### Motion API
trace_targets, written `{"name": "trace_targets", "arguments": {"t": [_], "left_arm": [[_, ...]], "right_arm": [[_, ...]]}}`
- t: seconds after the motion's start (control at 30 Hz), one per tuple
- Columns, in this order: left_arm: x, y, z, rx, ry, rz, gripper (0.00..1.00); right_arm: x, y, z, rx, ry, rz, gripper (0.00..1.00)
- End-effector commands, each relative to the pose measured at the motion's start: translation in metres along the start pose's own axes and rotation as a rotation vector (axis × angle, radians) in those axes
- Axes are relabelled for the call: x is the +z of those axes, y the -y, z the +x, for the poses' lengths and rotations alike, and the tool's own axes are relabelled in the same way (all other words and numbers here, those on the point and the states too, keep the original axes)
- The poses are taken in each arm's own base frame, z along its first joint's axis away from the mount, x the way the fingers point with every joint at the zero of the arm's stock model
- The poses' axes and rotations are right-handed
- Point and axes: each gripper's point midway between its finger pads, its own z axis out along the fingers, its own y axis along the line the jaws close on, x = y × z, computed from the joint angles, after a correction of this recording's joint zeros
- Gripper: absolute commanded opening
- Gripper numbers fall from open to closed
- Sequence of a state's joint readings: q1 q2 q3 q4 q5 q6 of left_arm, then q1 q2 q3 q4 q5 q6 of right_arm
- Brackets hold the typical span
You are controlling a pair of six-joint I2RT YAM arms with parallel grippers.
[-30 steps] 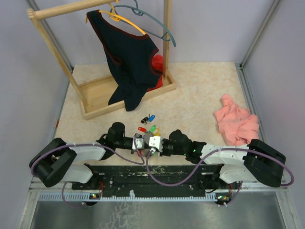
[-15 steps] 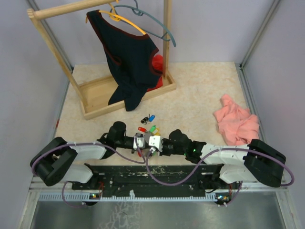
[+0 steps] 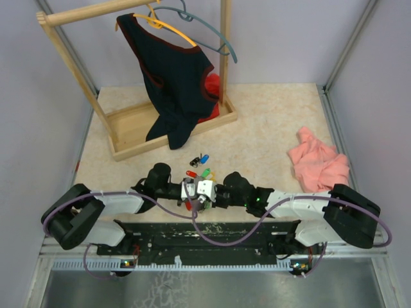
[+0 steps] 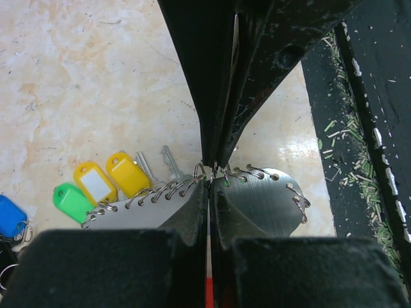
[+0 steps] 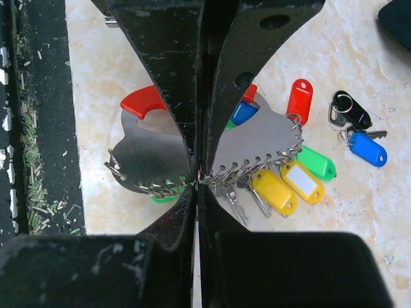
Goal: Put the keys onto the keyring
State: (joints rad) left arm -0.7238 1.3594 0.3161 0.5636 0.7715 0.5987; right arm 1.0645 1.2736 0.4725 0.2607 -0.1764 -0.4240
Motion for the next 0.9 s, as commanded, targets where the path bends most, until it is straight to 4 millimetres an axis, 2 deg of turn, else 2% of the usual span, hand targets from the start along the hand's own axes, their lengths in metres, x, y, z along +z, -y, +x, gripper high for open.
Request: {"name": "trace_targets", "arguments": {"t": [0.0,0.2,0.4,0.5,0.7,0.87], "left_arm": [[0.004,-0.012,-0.014,0.025,0.023,-0.026,0.0],[0.001,-0.014,-0.016,0.036,0.03,-0.05,0.0],[0.0,-0.017,-0.014,0.035,0.019,-0.072,0.0],[-0.001,-0.017,-0.012,0.032,0.014,-0.076,0.0],[-0.001,-0.017,-0.014,0.039,0.02,-0.074,0.0],[-0.001,-0.016,-0.016,0.042,0.025,-0.067,0.0]], "right_arm": [[0.003,0.019,-0.048,-0.027,0.13,0.051,0.0],[-0.005,0.024,-0.045,-0.024,0.126,0.082,0.0],[-0.021,0.025,-0.035,0.017,0.135,0.098,0.18],[-0.024,0.024,-0.031,0.033,0.136,0.09,0.21],[-0.02,0.024,-0.016,0.058,0.094,0.074,0.25],[-0.015,0.023,-0.014,0.055,0.078,0.054,0.27]]}}
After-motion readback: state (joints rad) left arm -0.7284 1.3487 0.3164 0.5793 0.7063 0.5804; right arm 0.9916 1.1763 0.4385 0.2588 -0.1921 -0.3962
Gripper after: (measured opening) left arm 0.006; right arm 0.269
